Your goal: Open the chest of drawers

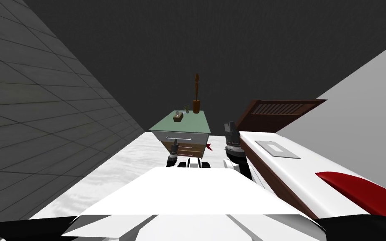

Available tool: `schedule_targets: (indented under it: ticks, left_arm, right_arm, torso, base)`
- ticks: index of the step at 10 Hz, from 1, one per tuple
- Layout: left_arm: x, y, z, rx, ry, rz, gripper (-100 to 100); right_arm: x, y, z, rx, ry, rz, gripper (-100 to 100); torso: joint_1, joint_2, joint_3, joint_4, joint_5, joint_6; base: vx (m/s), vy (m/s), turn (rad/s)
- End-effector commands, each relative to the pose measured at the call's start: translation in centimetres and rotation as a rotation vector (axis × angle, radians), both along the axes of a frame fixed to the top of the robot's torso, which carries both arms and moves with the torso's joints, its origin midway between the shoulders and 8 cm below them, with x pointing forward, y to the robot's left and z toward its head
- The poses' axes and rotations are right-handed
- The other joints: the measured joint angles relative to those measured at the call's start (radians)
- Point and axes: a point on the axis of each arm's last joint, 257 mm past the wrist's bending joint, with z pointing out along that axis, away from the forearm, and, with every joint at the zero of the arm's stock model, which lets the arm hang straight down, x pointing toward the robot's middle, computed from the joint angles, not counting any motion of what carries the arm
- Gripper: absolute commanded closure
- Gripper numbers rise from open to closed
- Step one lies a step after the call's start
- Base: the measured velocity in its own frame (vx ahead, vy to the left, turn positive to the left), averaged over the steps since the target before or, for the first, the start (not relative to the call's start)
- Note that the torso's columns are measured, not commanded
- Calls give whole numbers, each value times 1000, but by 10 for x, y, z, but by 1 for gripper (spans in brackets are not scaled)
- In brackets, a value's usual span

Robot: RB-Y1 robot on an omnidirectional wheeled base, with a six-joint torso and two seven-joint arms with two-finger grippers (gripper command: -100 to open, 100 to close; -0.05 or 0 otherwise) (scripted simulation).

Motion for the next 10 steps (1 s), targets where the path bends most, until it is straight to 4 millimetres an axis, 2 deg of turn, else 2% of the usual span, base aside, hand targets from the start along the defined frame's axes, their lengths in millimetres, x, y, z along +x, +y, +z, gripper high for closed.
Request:
schedule_targets:
  ticks: [1, 3, 4, 8, 9, 10]
  left_arm:
    - [19, -1, 9, 3, 4, -8, 100]
    - [27, -2, 13, 4, 5, -12, 100]
    - [24, -2, 2, 6, 36, -13, 100]
    - [23, -3, 16, 4, 0, -26, 100]
    - [22, -4, 4, 6, 33, -24, 100]
    - [20, -5, 6, 7, 28, -29, 100]
  right_arm:
    - [0, 0, 0, 0, 0, 0, 0]
    - [0, 0, 0, 0, 0, 0, 0]
    - [0, 0, 0, 0, 0, 0, 0]
    - [0, 0, 0, 0, 0, 0, 0]
    - [0, 0, 0, 0, 0, 0, 0]
    - [0, 0, 0, 0, 0, 0, 0]
  torso:
    - [0, 1, 0, 2, -1, -1]
    - [0, -3, -3, 5, -3, -1]
    - [-1, -5, -5, 6, -4, -1]
    - [0, 0, -1, 4, -2, -1]
    - [-2, 0, -1, 6, -3, -1]
    - [-3, -6, -5, 4, -3, 1]
  base:
    - [-256, -11, 47]
    - [-197, 11, 27]
    - [-56, 2, -3]
    - [-174, 10, 32]
    - [-89, -1, 7]
    - [-136, 3, 34]
